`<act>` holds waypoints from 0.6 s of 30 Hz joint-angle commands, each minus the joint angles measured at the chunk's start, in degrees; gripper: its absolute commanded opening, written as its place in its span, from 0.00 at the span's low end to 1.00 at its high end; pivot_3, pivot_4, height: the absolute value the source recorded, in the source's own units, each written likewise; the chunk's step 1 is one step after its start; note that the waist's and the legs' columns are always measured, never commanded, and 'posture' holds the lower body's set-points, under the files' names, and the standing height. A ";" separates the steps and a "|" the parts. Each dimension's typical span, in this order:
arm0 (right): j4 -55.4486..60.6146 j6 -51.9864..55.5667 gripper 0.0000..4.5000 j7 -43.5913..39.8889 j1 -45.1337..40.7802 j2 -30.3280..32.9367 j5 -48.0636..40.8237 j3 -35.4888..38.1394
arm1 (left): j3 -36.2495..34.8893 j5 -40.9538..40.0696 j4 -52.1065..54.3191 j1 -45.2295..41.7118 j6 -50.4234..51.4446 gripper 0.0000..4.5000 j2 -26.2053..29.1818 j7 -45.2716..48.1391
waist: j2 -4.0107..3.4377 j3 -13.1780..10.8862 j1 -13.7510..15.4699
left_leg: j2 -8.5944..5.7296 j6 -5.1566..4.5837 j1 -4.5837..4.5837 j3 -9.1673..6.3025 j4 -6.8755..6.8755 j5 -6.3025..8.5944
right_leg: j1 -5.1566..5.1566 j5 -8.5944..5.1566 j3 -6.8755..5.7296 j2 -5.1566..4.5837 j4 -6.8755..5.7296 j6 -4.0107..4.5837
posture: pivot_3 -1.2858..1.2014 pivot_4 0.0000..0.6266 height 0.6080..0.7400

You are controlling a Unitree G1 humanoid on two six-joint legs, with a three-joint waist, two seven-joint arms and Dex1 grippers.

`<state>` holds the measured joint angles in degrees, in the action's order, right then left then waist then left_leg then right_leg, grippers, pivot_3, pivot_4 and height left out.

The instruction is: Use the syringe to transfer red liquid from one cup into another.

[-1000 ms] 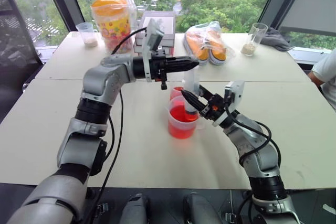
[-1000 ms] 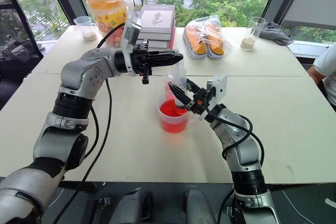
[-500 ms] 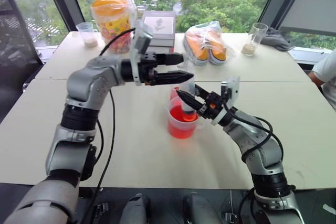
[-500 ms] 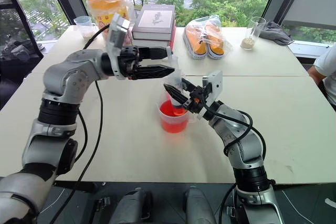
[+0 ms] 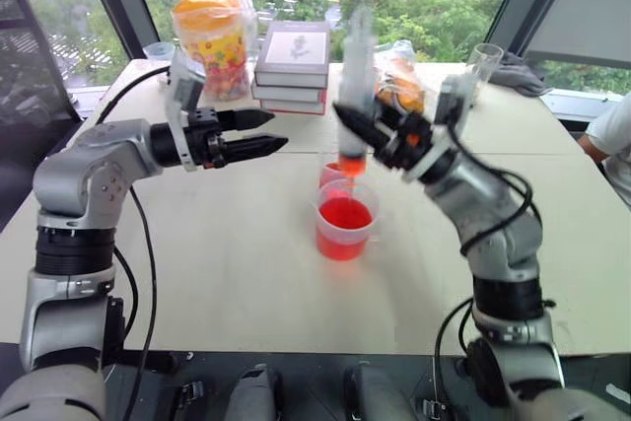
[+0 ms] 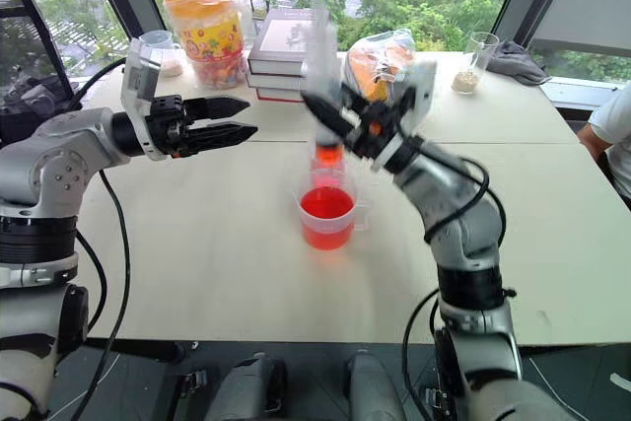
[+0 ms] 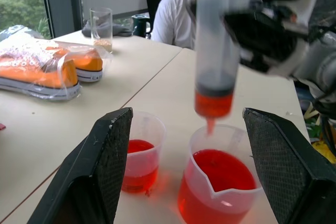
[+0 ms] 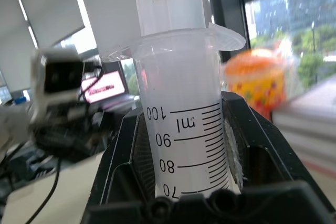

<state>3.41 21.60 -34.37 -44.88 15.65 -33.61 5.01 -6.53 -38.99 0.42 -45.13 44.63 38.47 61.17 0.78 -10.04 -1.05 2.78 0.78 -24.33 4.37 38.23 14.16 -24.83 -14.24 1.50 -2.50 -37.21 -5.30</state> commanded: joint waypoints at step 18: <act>-31.85 -28.75 0.31 -7.18 -5.33 -8.87 12.73 -0.66 | 3.03 5.41 -14.85 -18.08 -9.67 0.77 -7.60 -3.24 | -0.01 -0.01 0.14 | -0.04 0.03 -0.07 0.05 0.00 -0.02 | -0.03 0.02 -0.01 -0.04 0.00 -0.02 | 0.52 0.24 1.00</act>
<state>-31.49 -5.56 -41.85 -49.38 7.28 -20.98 4.28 -3.74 -34.92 -12.51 -61.49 37.30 31.06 57.07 0.77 -10.05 -0.91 2.73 0.81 -24.40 4.42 38.23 14.14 -24.86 -14.23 1.49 -2.54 -37.22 -5.32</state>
